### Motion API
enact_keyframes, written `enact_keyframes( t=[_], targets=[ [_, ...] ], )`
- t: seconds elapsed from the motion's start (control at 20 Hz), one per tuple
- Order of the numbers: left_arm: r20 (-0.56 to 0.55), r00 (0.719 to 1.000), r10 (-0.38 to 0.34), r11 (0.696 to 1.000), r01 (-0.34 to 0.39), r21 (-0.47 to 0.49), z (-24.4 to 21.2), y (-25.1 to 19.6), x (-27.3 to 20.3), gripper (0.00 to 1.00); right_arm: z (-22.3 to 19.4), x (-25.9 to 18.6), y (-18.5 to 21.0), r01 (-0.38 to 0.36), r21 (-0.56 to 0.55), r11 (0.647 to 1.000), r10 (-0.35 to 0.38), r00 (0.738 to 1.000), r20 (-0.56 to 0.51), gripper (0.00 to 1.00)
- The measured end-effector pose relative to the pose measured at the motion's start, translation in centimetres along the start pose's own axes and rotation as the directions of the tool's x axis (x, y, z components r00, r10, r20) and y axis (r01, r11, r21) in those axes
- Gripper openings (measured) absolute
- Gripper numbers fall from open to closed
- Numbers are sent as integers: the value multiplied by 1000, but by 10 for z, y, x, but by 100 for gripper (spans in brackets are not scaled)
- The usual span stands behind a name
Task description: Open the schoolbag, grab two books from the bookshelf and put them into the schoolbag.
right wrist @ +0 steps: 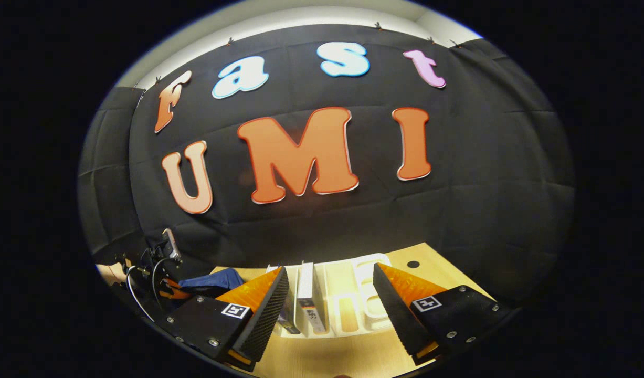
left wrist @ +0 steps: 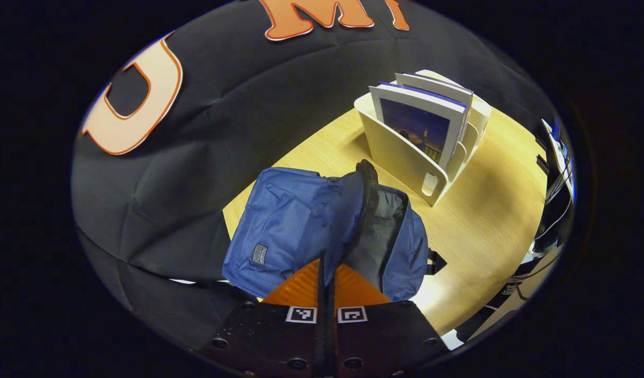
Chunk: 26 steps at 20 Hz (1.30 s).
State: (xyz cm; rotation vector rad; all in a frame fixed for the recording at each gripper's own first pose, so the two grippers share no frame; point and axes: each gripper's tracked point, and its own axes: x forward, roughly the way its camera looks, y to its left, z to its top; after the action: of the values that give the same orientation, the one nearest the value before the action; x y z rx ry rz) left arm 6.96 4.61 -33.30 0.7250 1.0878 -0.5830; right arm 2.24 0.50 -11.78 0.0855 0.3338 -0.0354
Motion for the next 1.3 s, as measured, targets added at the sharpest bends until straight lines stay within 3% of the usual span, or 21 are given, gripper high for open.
enact_keyframes(
  t=[0.1, 0.3, 0.55, 0.85, 1.1, 1.2, 1.3],
  targets=[
    [20, 1000, -5, 1000, 6, -11, 4, 8, 3, 0, -11, 9, 18, -31, -12, 999, 30, 997, -74, 96],
    [51, 999, -10, 1000, 10, 8, 7, 16, 6, 0, -38, 30, 56, -80, 66, 995, 92, 974, -206, 97],
    [77, 997, -16, 999, 13, 33, 11, 21, 2, 0, -53, 44, 72, -49, 65, 997, 64, 968, -244, 97],
    [116, 993, -26, 1000, 25, 8, 16, 39, -10, 0, -79, 90, 98, -82, 20, 996, 83, 930, -358, 97],
    [130, 990, -46, 998, 50, -26, 21, 54, -8, 0, -102, 140, 129, -144, 52, 988, 150, 852, -502, 97],
    [152, 987, -54, 997, 60, -39, 25, 56, -8, 0, -119, 157, 128, -129, 21, 991, 118, 819, -562, 97],
    [170, 984, -55, 997, 64, -46, 29, 59, -9, 0, -138, 176, 117, -96, -60, 994, 39, 788, -614, 97]
  ],
)
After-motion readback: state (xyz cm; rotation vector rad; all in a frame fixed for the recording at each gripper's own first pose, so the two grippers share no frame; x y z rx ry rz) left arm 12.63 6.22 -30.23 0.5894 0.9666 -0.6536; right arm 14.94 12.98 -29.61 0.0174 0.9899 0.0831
